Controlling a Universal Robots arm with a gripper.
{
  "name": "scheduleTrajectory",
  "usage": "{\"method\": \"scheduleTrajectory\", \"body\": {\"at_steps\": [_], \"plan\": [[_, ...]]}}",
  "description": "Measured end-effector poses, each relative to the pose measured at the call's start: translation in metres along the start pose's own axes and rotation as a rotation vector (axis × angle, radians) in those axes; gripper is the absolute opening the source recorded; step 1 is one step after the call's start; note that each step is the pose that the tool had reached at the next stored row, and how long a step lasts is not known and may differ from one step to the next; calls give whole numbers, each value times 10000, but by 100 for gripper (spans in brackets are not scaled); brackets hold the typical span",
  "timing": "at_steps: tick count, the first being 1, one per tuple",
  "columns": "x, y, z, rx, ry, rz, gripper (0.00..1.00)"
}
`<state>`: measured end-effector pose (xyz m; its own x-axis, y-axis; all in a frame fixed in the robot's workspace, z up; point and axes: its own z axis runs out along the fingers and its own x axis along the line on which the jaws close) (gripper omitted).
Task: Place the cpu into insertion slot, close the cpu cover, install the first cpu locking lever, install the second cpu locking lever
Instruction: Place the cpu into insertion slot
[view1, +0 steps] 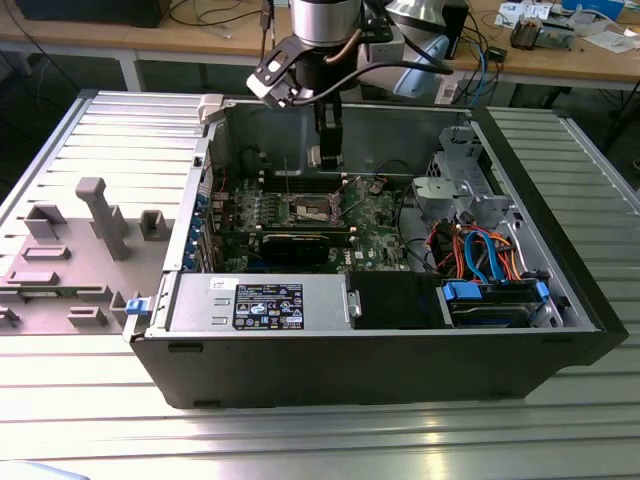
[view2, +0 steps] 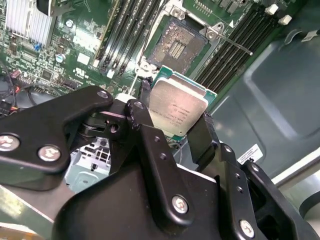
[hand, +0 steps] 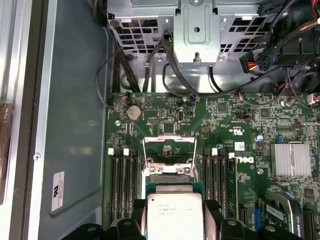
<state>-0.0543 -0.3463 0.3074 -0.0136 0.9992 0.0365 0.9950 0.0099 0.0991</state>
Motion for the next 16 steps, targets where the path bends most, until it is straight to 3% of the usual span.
{"method": "scheduleTrajectory", "body": {"at_steps": [4,11,16], "plan": [[-2,-17,49,0,23,3,55],[-3,-54,214,0,24,4,55],[7,-67,278,0,23,3,55]]}}
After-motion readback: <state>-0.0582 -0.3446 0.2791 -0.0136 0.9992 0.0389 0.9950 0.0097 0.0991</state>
